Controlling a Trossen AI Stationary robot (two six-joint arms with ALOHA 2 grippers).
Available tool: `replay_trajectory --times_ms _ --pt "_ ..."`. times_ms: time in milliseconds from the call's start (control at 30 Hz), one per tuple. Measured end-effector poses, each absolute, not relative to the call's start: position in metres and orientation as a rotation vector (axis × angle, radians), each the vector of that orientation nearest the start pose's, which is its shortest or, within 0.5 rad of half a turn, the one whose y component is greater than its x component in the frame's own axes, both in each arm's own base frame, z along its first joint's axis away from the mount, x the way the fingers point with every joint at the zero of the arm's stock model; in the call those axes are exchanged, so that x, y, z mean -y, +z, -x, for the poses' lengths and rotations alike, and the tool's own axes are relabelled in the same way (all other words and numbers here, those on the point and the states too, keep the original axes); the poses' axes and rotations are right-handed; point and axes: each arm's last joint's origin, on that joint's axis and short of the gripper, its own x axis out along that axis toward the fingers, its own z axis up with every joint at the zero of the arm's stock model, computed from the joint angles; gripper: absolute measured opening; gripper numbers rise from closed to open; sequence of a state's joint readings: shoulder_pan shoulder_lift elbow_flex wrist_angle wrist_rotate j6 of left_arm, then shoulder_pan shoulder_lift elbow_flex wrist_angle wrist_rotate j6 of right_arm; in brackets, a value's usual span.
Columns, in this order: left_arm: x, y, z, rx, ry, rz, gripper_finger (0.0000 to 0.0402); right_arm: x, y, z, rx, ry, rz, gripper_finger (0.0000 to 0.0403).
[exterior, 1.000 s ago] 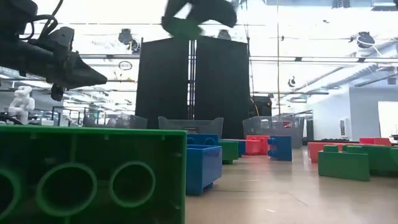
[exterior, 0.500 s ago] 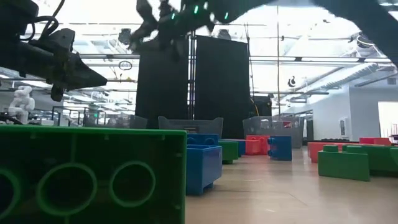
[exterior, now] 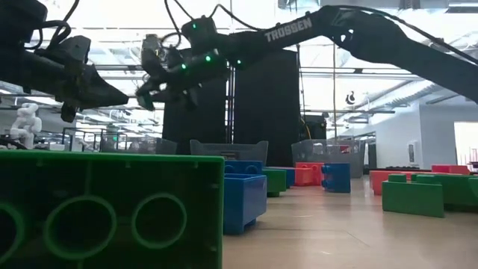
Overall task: Sort blocks
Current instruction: Put the green game piece into the left black bin
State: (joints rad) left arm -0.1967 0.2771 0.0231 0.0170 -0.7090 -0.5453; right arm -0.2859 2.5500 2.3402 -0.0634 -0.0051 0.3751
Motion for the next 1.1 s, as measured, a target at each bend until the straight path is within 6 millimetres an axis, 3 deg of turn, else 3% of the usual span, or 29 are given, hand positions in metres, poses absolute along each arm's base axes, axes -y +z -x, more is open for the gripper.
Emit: replay_trajectory --times_ms 233,500,800,1100 --pt "0.002 0.151 -0.107 -0.077 0.553 0.424 0.0033 0.186 0.222 -0.555 -0.254 -0.329 -0.453 0.0121" --pt "0.002 0.15 -0.108 -0.078 0.553 0.426 0.0033 0.186 0.219 -0.556 -0.251 -0.313 -0.444 0.0121" --pt "0.002 0.15 -0.108 -0.074 0.555 0.447 0.0033 0.185 0.191 -0.565 -0.257 -0.248 -0.509 0.0121" --pt "0.002 0.15 -0.108 -0.074 0.555 0.447 0.0033 0.185 0.19 -0.565 -0.254 -0.258 -0.505 0.0125"
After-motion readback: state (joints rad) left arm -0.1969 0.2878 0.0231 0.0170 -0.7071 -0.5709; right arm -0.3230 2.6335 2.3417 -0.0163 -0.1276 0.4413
